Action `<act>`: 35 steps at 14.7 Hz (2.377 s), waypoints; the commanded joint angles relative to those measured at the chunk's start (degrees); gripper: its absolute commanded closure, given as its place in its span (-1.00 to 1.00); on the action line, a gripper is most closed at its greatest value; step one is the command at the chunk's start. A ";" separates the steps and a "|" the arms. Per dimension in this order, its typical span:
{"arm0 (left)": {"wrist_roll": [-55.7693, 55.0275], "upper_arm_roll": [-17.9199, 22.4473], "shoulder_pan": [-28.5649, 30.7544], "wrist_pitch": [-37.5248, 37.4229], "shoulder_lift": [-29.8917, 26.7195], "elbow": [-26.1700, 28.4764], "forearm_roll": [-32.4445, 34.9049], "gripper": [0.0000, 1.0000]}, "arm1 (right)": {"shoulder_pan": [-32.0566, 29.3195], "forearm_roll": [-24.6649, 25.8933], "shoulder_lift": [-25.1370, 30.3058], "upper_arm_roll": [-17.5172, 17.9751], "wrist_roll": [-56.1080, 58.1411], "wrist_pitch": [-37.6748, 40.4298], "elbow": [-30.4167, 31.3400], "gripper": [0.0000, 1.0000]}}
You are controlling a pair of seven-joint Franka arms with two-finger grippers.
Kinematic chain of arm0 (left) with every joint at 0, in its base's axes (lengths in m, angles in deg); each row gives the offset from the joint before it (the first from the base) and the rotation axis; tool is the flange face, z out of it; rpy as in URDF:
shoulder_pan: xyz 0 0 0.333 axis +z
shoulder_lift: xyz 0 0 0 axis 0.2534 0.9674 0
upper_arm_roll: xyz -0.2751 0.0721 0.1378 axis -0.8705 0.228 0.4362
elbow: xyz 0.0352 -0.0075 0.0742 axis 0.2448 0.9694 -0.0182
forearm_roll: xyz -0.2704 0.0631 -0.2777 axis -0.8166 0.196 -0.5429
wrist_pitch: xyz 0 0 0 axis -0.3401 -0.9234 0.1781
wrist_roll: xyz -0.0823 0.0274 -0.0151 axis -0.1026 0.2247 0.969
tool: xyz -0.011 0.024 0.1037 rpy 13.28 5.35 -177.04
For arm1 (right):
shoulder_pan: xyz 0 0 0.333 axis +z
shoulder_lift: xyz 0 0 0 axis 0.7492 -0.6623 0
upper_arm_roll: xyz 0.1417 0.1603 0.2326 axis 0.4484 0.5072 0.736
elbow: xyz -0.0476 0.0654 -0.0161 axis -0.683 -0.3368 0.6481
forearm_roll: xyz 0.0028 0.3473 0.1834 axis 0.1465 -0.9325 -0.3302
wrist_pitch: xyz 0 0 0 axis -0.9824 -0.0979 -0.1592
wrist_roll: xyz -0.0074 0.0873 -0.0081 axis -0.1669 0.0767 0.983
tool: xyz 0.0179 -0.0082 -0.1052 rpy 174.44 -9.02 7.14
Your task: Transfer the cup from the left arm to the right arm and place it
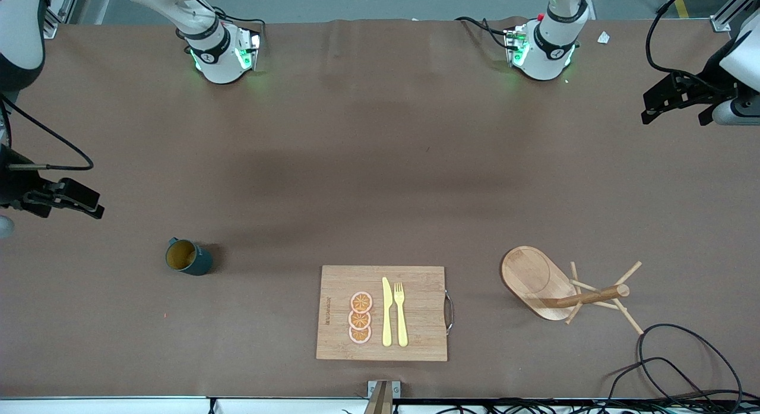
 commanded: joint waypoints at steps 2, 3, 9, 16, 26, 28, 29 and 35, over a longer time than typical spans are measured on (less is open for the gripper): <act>1.21 -0.26 0.09 -0.94 -1.24 0.72 1.00 -1.00 | 0.62 -0.47 8.71 -1.25 -1.17 -5.14 11.52 -1.00; 1.21 -0.34 0.09 -0.94 -1.24 0.64 1.00 -1.00 | 0.44 -0.39 11.09 -1.34 -1.17 -7.69 15.30 -1.00; 1.21 0.01 0.18 -0.94 -0.98 0.55 1.00 -1.00 | 0.26 -0.12 12.87 -1.34 -1.87 -5.96 17.45 -1.00; 1.21 0.36 0.27 -1.38 -0.63 -0.33 1.00 -1.00 | -0.08 -0.03 12.95 -1.17 -1.52 -4.73 16.74 -1.00; 0.86 0.27 0.18 -2.88 0.78 -2.00 2.75 -1.00 | -0.44 0.32 12.95 -0.90 -1.78 -4.29 16.74 -1.00; 2.25 0.27 0.18 -2.88 0.78 -2.00 3.37 -1.00 | -0.44 0.41 12.95 -0.90 -1.87 -4.37 16.74 -1.00; 3.39 0.27 0.26 -2.96 0.78 -1.74 3.38 -1.00 | -0.44 0.41 12.95 -0.90 -1.87 -4.37 16.74 -1.00; 4.28 0.27 0.26 -3.05 0.16 -0.85 3.38 -1.00 | -1.05 0.32 12.95 -0.82 -1.78 -4.29 16.74 -1.00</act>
